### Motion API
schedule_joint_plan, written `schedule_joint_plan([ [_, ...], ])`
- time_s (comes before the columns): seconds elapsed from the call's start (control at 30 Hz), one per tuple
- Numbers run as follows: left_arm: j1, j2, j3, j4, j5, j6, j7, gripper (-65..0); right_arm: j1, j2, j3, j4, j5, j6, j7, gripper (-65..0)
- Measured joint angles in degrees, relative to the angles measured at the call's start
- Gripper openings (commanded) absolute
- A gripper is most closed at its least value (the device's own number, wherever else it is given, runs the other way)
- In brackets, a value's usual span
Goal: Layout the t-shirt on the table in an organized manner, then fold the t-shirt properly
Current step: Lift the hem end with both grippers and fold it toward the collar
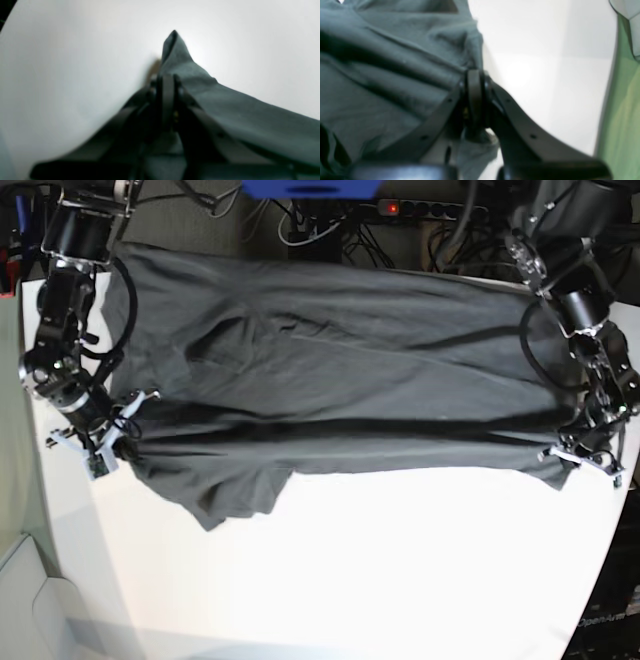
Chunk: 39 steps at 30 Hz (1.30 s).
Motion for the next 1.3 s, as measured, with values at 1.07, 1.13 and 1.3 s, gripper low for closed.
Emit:
schedule_joint_plan([
  [1.07,10.7,-0.5,0.0,16.0,-4.1,0.0,9.2,-64.6,-21.8,-1.7,0.0,20.0,0.2,0.0,0.0,-65.0],
  [1.13,11.0,-0.6,0.0,16.0,-3.9,0.0,9.4,-64.6,-21.9,-1.6,0.0,20.1,0.2,0.0,0.0,-65.0],
  [1.3,10.8,-0.7,0.0,16.9,-3.9,0.0,14.1,-64.6,-22.2,-1.9,3.2,20.2,0.2,0.0,0.0,-65.0],
])
